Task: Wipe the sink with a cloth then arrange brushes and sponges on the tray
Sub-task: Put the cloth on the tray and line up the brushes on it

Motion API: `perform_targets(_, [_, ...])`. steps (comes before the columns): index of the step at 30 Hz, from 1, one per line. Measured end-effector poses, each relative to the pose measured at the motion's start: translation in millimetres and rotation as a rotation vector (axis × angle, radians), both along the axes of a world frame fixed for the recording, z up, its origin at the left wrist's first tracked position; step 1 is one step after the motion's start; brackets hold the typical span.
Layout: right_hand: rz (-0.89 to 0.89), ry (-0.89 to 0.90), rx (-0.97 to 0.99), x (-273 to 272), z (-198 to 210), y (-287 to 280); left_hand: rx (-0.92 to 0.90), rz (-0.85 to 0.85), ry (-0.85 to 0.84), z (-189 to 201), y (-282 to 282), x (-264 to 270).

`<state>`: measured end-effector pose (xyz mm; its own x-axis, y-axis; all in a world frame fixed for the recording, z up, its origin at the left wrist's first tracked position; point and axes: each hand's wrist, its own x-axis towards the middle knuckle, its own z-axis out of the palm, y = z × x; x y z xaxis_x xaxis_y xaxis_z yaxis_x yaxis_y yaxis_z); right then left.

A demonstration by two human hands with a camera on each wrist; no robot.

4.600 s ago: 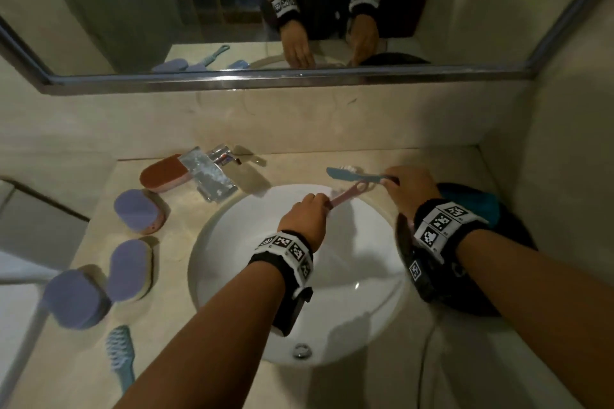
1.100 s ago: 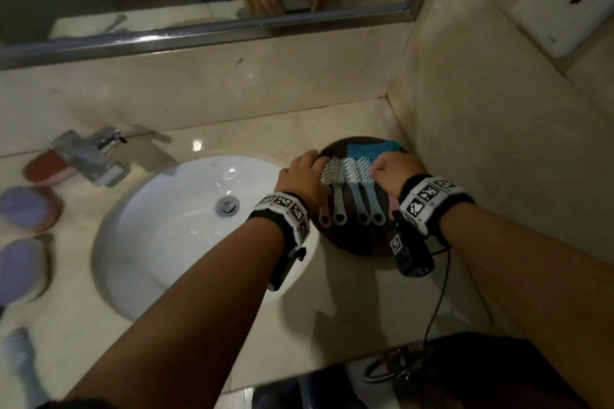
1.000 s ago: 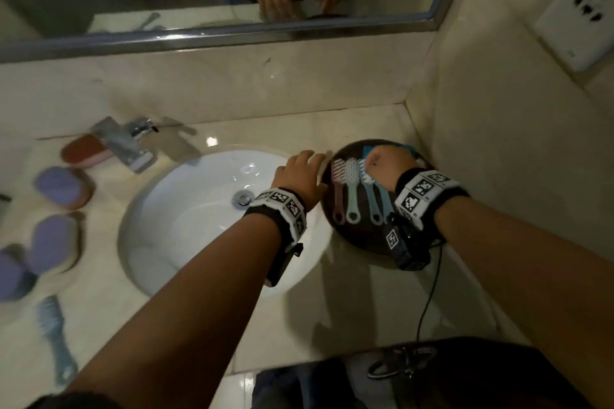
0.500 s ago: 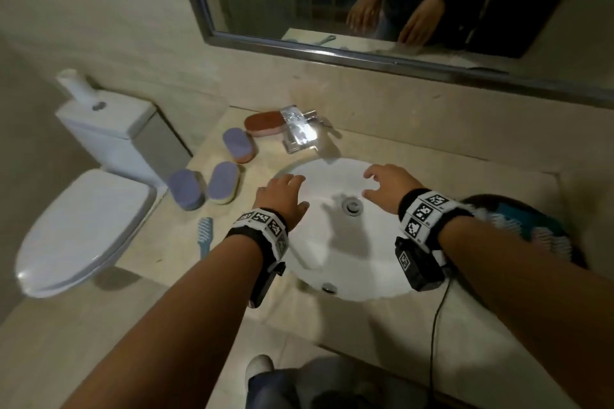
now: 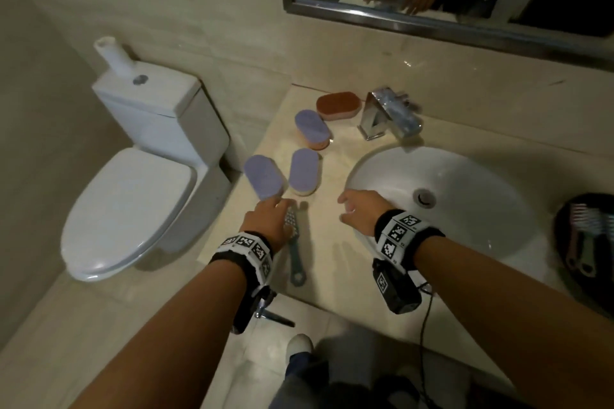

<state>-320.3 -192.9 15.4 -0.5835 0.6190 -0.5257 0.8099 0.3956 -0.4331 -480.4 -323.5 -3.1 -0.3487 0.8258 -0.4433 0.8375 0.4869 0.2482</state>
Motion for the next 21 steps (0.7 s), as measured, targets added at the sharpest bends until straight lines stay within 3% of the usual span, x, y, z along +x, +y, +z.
perform_targets(4, [0.057, -0.052, -0.054, -30, -25, -36, -0.007, -0.110, -0.015, -17, -11, -22])
perform_targets(10, [0.105, -0.118, 0.068, -53, -50, -73, 0.041, -0.313, -0.051, -43, 2, -31])
perform_targets(21, [0.118, -0.154, 0.109, -53, -57, -71, 0.037, -0.250, 0.128, -57, -5, -32])
